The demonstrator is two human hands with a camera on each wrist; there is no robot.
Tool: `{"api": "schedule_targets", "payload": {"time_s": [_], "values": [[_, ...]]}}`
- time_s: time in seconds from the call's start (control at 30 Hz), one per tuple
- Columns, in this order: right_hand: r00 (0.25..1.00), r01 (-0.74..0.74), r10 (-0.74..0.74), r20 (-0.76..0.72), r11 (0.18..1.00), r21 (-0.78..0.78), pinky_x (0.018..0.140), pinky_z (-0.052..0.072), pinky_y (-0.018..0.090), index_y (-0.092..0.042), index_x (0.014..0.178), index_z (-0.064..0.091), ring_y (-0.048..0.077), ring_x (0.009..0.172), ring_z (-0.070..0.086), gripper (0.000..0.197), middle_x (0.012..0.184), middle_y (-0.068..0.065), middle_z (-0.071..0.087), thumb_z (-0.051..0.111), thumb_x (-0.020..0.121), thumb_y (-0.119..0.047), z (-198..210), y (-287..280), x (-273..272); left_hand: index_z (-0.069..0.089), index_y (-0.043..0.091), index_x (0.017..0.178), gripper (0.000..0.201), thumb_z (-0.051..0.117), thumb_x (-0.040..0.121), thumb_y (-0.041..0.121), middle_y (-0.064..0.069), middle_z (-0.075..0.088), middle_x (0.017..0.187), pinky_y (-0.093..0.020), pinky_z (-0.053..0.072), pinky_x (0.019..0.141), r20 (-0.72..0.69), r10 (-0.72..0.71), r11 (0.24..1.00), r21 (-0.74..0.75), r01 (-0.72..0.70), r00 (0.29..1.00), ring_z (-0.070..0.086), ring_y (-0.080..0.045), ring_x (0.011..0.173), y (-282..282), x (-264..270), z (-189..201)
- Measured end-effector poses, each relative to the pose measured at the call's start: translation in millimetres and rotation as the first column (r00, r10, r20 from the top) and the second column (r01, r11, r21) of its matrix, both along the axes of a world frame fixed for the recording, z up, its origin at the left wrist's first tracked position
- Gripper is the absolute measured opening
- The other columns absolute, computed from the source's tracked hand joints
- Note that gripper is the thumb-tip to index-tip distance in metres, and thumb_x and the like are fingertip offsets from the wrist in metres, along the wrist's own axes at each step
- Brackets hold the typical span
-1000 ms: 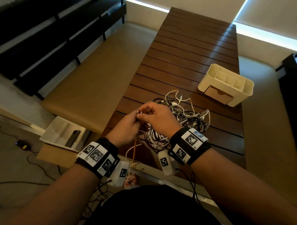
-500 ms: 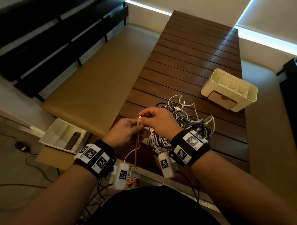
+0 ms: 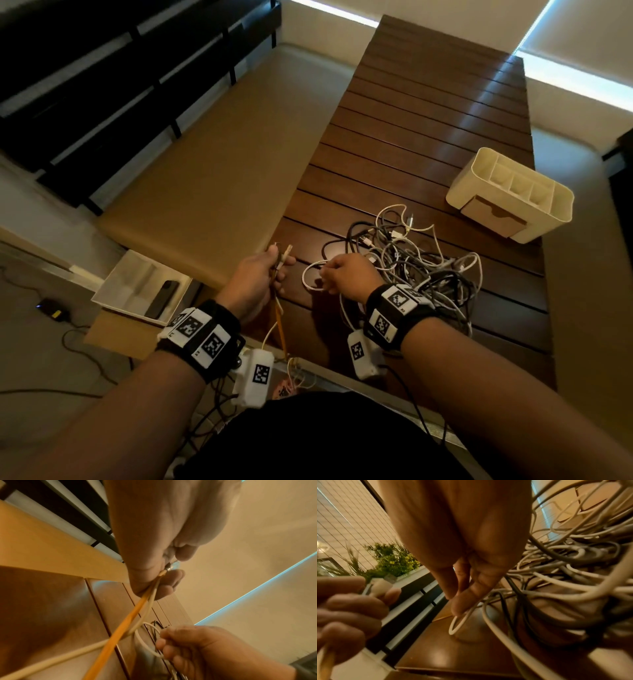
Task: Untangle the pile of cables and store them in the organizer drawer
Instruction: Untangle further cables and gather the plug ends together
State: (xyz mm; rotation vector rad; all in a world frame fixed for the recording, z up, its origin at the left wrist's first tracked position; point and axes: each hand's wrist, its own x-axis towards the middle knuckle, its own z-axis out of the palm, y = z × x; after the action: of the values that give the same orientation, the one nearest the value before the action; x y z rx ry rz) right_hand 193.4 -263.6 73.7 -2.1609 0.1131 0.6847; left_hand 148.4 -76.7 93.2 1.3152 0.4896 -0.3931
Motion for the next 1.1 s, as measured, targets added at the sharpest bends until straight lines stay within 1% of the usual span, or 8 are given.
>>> {"api": "schedule_targets", "payload": {"time_s": [0.23,0.4,0.47,0.6,0.73,0.87,1.0,1.1], "values": [[0.995,0.057,-0.073,-0.068,0.975,-0.217,0.077,0.061,0.04,-0.006,0.082,0.074,0.024,0.071,0.074,0.05,0.073,0.006,0.076,0.057,0.095,-0.051,-13.2,12.5,6.5,0.062,-0.001,0.113,0.04,0.033,0.109,0.027,-0.002,0.051,0.073,-0.028,0.047,0.065,-0.018,-0.058,0.997,-0.054,0.057,0.998,0.048,-0.011,0.059,5.4,-1.6,3.7],[0.999,-0.001,-0.017,-0.048,0.935,-0.354,0.083,0.059,0.044,-0.02,0.103,0.073,0.024,0.08,0.072,0.035,0.087,0.008,0.075,0.055,0.095,-0.049,-18.5,14.8,20.4,0.06,0.005,0.104,0.028,0.04,0.107,0.023,0.0,0.054,0.07,-0.027,0.048,0.066,0.012,-0.137,0.99,-0.017,0.137,0.991,0.051,-0.009,0.057,7.0,-7.1,9.8],[0.993,0.091,-0.106,-0.042,0.959,-0.268,0.082,0.06,0.045,-0.011,0.091,0.072,0.026,0.08,0.072,0.047,0.089,0.011,0.075,0.055,0.091,-0.055,-23.8,13.7,22.7,0.059,0.005,0.104,0.025,0.041,0.107,0.021,0.0,0.055,0.07,-0.025,0.049,0.064,0.022,-0.16,0.987,-0.006,0.16,0.987,0.052,-0.01,0.058,8.7,-8.9,10.6],[0.984,0.168,-0.179,-0.016,0.95,-0.262,0.08,0.06,0.042,-0.01,0.07,0.07,0.026,0.076,0.073,0.037,0.075,0.006,0.076,0.061,0.09,-0.039,-23.2,16.6,19.2,0.058,0.004,0.105,0.023,0.041,0.106,0.02,-0.003,0.055,0.072,-0.02,0.05,0.058,0.04,-0.156,0.988,0.017,0.155,0.987,0.053,-0.014,0.061,12.4,-10.7,9.9],[0.981,0.191,-0.186,0.057,0.975,-0.113,0.073,0.06,0.041,-0.011,0.08,0.071,0.023,0.07,0.071,0.024,0.075,0.003,0.074,0.061,0.094,-0.028,-23.0,10.1,6.5,0.059,0.004,0.109,0.022,0.044,0.105,0.02,-0.003,0.058,0.073,-0.023,0.051,0.06,0.046,-0.128,0.992,0.021,0.127,0.991,0.056,-0.015,0.064,15.3,-10.9,7.8],[0.967,0.202,-0.209,0.142,0.977,0.063,0.057,0.053,0.022,-0.013,0.087,0.07,0.008,0.058,0.067,0.018,0.075,0.001,0.072,0.065,0.096,-0.027,-8.1,0.2,-8.3,0.06,0.004,0.113,0.021,0.052,0.102,0.02,-0.001,0.06,0.073,-0.029,0.052,0.068,0.066,-0.14,0.99,0.038,0.138,0.988,0.058,-0.013,0.064,10.0,-8.8,4.1],[0.96,0.153,-0.18,0.215,0.979,0.137,0.059,0.054,0.029,-0.015,0.092,0.072,0.014,0.061,0.067,0.014,0.081,0.006,0.073,0.067,0.094,-0.029,11.2,-3.2,-17.8,0.059,0.004,0.117,0.02,0.054,0.101,0.015,-0.002,0.063,0.072,-0.033,0.053,0.069,0.092,-0.138,0.99,0.037,0.135,0.986,0.06,-0.015,0.064,-6.0,-6.3,5.8],[0.953,0.109,-0.169,0.253,0.966,0.234,0.052,0.046,0.016,-0.011,0.099,0.072,0.002,0.053,0.059,0.01,0.078,0.003,0.07,0.069,0.093,-0.019,25.9,-5.0,-27.9,0.06,0.006,0.113,0.016,0.054,0.101,0.014,-0.004,0.066,0.074,-0.032,0.054,0.065,0.129,-0.13,0.991,0.054,0.124,0.983,0.063,-0.016,0.066,-18.4,-7.3,11.6]]}}
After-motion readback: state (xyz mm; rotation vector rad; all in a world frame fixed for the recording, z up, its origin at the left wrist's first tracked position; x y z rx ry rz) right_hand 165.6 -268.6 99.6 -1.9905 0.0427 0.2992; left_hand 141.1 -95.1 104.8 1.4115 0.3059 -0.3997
